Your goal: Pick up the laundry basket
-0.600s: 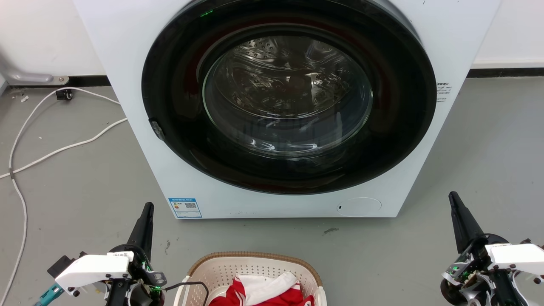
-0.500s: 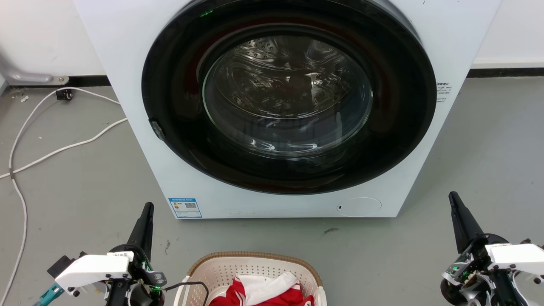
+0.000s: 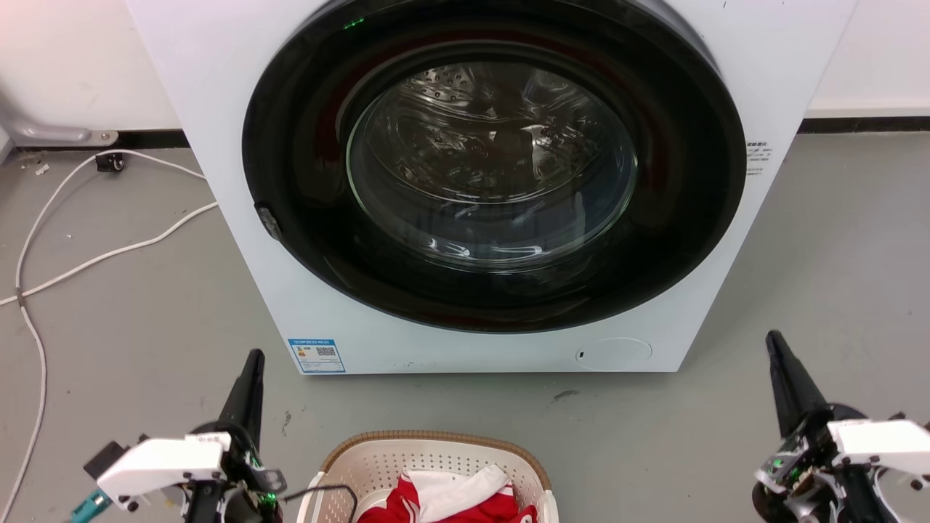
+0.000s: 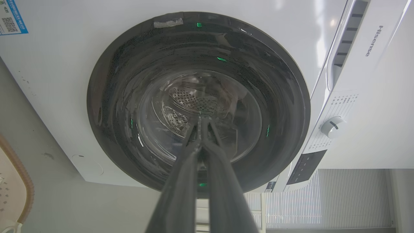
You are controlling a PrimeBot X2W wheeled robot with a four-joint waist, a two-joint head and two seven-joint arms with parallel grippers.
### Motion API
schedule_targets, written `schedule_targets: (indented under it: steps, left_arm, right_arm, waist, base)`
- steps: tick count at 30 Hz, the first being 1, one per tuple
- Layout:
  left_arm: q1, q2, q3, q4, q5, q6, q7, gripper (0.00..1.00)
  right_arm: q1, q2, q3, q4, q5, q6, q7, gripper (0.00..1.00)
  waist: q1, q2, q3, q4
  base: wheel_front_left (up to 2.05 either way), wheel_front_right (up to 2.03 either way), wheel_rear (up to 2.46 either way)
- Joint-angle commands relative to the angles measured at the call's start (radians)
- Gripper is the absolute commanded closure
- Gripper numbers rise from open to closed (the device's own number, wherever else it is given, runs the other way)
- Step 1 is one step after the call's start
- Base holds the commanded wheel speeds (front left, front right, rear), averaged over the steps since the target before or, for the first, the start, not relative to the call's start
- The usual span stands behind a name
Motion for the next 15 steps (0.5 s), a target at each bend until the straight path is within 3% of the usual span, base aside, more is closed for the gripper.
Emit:
schedule_targets:
  steps: [1,9,15]
  left_arm:
    - [0.001,-0.001,-0.001,0.003,0.000,0.000,-0.001,0.00]
    - [-0.011,-0.001,-0.039,-0.018,0.004,0.000,-0.040,0.00]
    - [-0.020,-0.002,-0.056,-0.048,0.069,0.000,-0.070,0.00]
  right_arm:
    - [0.001,0.000,0.000,0.002,0.000,0.000,-0.001,0.00]
    - [0.002,0.001,0.030,-0.021,-0.020,0.000,-0.042,0.00]
    - [0.004,0.001,0.039,-0.039,-0.089,0.000,-0.070,0.00]
  waist:
    - [0.0000,0.0000,0.000,0.000]
    - [0.0000,0.0000,0.001,0.000]
    - [0.0000,0.0000,0.001,0.000]
  base:
    - [0.00,0.00,0.00]
    - [0.00,0.00,0.00]
    - [0.00,0.00,0.00]
